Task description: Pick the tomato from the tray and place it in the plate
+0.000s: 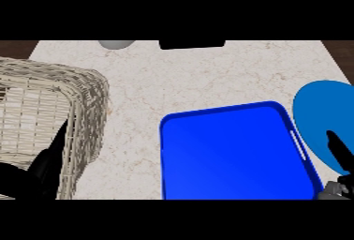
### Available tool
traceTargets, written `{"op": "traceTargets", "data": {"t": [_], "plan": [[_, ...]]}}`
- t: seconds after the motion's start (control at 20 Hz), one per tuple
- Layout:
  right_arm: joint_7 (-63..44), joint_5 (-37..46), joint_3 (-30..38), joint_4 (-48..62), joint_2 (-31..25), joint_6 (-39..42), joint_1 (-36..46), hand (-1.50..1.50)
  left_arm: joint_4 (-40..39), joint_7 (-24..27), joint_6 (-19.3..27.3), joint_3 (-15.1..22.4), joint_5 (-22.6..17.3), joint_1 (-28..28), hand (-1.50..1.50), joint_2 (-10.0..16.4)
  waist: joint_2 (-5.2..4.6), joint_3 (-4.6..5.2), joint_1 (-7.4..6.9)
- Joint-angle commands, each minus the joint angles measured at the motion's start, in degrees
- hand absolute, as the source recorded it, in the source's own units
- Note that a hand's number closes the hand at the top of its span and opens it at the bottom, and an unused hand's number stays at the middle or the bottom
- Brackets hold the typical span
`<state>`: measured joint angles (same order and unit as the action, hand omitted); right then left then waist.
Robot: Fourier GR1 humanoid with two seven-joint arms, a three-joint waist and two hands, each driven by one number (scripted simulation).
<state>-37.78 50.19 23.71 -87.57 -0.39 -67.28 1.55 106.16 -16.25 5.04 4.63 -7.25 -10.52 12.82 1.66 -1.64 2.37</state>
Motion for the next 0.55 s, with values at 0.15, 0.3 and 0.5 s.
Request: {"op": "traceTargets", "data": {"t": [0.15, 0.3, 0.5], "plan": [[-4.68, 0.62, -10.68, -3.91, 0.38, -5.44, -10.36, -1.5, -8.82, -2.16, 0.31, 1.28, -0.89, 0.98, 0.0, -3.06, -1.85, 1.78, -0.14], [-6.58, 1.07, -14.09, -3.76, 0.38, -7.76, -12.74, -1.5, -9.47, -2.37, -0.32, 1.35, -1.75, 1.43, 0.0, -3.56, -2.05, 1.78, -0.1], [-7.62, 1.81, -17.29, -4.41, 0.38, -10.71, -15.08, -1.5, -10.13, -1.16, 0.01, 1.95, -0.36, -0.13, 0.0, -4.07, -2.03, 1.75, -0.39]]}}
